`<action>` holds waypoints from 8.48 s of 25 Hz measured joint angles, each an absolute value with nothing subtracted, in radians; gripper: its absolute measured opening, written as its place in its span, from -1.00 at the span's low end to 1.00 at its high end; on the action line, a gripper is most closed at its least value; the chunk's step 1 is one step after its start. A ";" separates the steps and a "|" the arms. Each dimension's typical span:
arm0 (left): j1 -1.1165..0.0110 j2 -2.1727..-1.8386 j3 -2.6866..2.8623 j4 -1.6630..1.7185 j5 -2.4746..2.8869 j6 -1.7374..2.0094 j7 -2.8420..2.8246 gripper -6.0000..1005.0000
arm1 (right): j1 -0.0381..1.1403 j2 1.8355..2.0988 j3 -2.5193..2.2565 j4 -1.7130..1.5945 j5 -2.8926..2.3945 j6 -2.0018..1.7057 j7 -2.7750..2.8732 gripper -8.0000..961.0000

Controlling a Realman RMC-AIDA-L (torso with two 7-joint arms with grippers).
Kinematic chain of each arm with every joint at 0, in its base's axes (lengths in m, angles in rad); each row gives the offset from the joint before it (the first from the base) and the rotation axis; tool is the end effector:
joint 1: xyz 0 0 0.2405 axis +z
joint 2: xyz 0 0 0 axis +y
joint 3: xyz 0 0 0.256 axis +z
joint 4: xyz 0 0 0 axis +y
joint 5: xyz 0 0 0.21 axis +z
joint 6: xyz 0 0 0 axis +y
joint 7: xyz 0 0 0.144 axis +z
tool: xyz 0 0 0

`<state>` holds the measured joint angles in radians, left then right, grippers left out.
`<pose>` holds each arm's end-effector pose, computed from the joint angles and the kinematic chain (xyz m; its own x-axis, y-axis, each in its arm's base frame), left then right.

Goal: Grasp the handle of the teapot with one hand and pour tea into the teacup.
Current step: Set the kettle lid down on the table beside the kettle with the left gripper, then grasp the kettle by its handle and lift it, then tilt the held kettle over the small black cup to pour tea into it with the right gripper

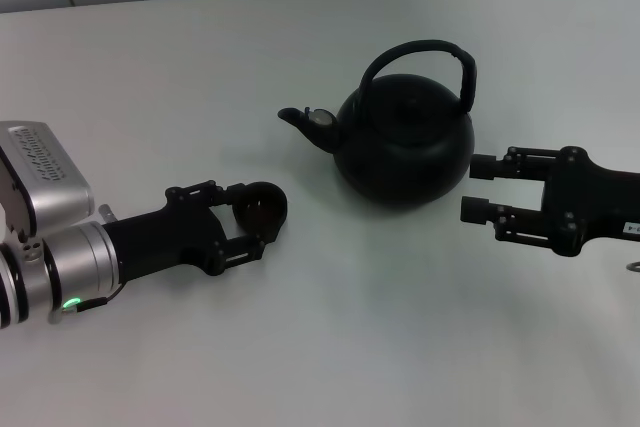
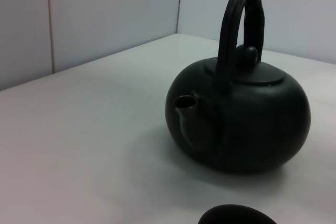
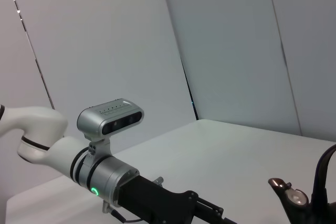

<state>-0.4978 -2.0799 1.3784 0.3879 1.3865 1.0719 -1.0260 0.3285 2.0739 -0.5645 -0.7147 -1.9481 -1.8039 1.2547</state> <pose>-0.2751 0.3183 -0.0912 0.8756 0.2672 0.4023 0.3962 -0.8738 -0.2820 0.3001 0.2620 0.0322 0.7263 -0.2819 -0.6269 -0.4640 -0.8740 -0.1446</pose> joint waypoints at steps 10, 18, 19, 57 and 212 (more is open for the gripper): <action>-0.497 -2.080 1.380 0.386 1.387 1.061 -1.026 0.53 | 0.330 2.072 -0.562 -0.719 -1.948 -1.804 1.255 0.22; -0.494 -2.080 1.390 0.402 1.387 1.059 -1.065 0.55 | 0.328 2.072 -0.561 -0.719 -1.948 -1.798 1.255 0.21; -0.494 -2.080 1.391 0.405 1.387 1.059 -1.066 0.56 | 0.328 2.072 -0.561 -0.719 -1.948 -1.797 1.255 0.21; -0.270 -2.024 1.300 0.721 1.399 1.511 -1.096 0.74 | 0.332 2.077 -0.487 -0.662 -1.948 -1.730 1.209 0.19; -0.322 -1.997 1.038 0.755 1.634 1.551 -1.206 0.73 | 0.636 2.085 -0.851 -0.547 -1.636 -1.124 0.992 -0.68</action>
